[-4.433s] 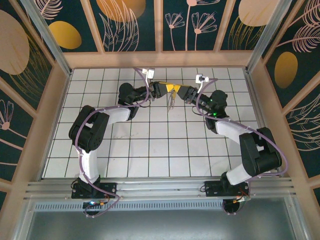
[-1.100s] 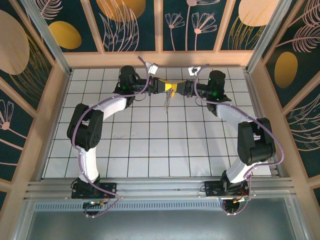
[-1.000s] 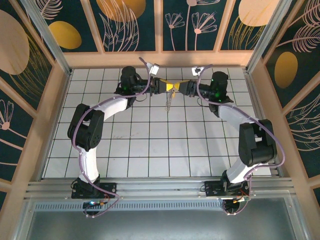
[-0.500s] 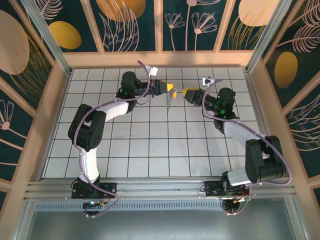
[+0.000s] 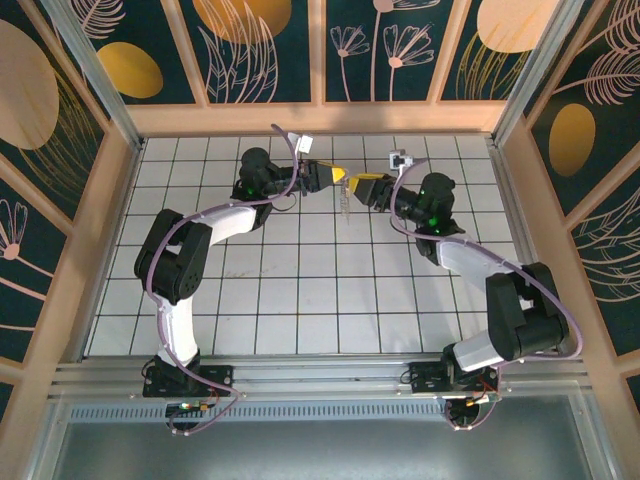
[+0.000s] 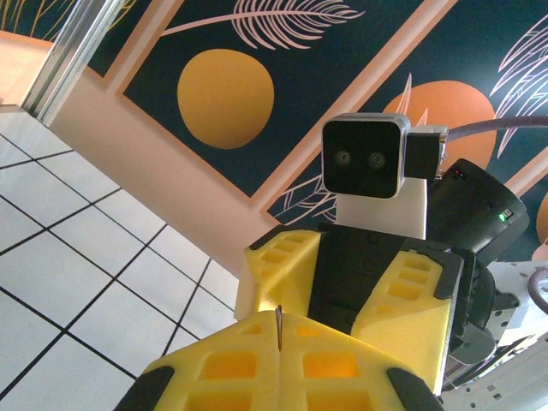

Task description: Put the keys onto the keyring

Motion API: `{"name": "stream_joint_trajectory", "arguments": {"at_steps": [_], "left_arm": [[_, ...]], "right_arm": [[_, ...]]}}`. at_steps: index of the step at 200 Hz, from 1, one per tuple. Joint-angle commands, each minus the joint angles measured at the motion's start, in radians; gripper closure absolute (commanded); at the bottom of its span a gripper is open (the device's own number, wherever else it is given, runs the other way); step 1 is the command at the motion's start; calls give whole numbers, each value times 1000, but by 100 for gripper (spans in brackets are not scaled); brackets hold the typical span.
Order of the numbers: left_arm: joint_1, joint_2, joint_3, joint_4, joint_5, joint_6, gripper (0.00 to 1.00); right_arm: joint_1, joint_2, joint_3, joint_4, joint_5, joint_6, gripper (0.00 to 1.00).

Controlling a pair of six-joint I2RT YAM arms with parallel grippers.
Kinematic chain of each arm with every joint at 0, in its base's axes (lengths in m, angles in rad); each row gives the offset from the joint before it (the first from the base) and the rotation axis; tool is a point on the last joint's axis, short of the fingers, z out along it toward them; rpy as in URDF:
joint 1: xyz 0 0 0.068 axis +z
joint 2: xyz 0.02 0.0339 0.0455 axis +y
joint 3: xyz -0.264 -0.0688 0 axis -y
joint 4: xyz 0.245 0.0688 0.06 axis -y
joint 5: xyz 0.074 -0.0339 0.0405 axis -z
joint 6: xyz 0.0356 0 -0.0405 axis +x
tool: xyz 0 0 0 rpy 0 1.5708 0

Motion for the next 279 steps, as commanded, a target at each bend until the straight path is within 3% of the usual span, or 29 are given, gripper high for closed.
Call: {"name": "stream_joint_trajectory", "arguments": {"at_steps": [1, 22, 72, 163, 192, 279], "left_arm": [[-4, -46, -1, 60, -6, -12, 100], [-4, -48, -1, 60, -8, -11, 100], [-5, -54, -6, 56, -20, -9, 100], [-10, -63, -12, 51, -38, -10, 100], [-10, -69, -13, 37, -40, 2, 100], [-13, -70, -11, 25, -34, 7, 100]], "right_arm": [[10, 22, 47, 5, 16, -32, 59], [13, 34, 58, -2, 13, -37, 63], [17, 23, 46, -15, 10, -53, 100], [58, -4, 49, -49, 41, -84, 100], [42, -35, 37, -67, 53, -97, 85], [-69, -106, -8, -73, 34, -89, 55]]}}
